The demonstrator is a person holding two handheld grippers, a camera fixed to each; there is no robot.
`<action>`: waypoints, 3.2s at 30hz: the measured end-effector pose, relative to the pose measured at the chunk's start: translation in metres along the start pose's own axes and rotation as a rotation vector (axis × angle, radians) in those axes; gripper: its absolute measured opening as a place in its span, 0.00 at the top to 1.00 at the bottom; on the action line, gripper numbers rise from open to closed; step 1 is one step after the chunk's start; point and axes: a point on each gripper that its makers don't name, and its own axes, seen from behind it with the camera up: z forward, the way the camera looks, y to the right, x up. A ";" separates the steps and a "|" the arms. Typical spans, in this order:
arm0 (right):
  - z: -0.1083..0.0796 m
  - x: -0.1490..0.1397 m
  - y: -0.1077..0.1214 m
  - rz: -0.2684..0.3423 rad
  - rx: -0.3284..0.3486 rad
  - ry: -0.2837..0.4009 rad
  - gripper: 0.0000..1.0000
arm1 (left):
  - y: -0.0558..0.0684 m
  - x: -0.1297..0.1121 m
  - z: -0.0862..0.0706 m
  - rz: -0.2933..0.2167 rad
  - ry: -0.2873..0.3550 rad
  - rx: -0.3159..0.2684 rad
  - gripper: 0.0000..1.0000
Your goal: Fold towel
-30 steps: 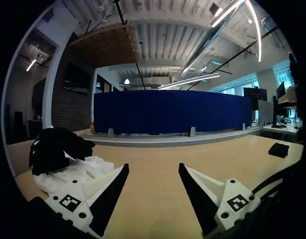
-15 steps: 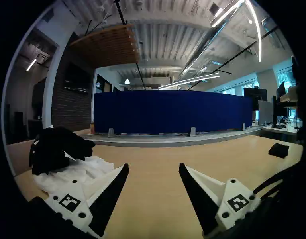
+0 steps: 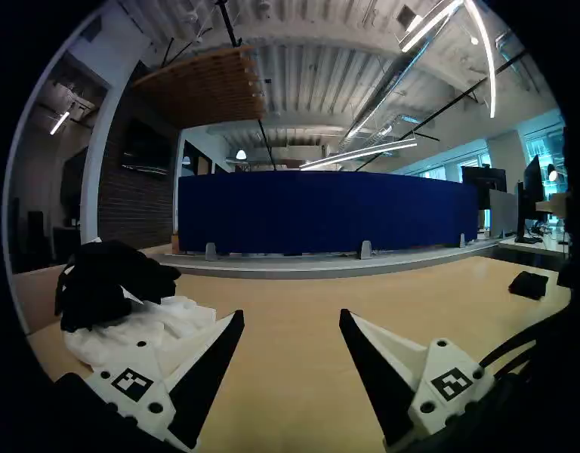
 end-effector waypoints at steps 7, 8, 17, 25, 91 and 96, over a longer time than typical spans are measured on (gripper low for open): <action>0.005 -0.019 0.022 -0.042 -0.040 0.010 0.00 | 0.000 0.000 -0.001 0.000 0.000 0.000 0.06; 0.006 -0.021 0.024 -0.043 -0.041 0.011 0.00 | 0.000 0.000 -0.001 0.000 0.000 0.000 0.06; 0.014 -0.051 0.034 0.014 -0.034 0.016 0.01 | 0.000 0.000 -0.001 0.000 0.000 0.000 0.06; 0.018 -0.070 0.041 0.033 -0.036 0.011 0.00 | 0.000 0.000 -0.001 0.000 0.000 0.000 0.06; 0.022 -0.097 0.021 -0.036 -0.015 0.004 0.00 | 0.001 0.000 -0.001 0.000 0.000 0.000 0.04; 0.022 -0.097 0.021 -0.036 -0.015 0.004 0.00 | 0.000 0.000 -0.001 0.000 0.000 0.000 0.04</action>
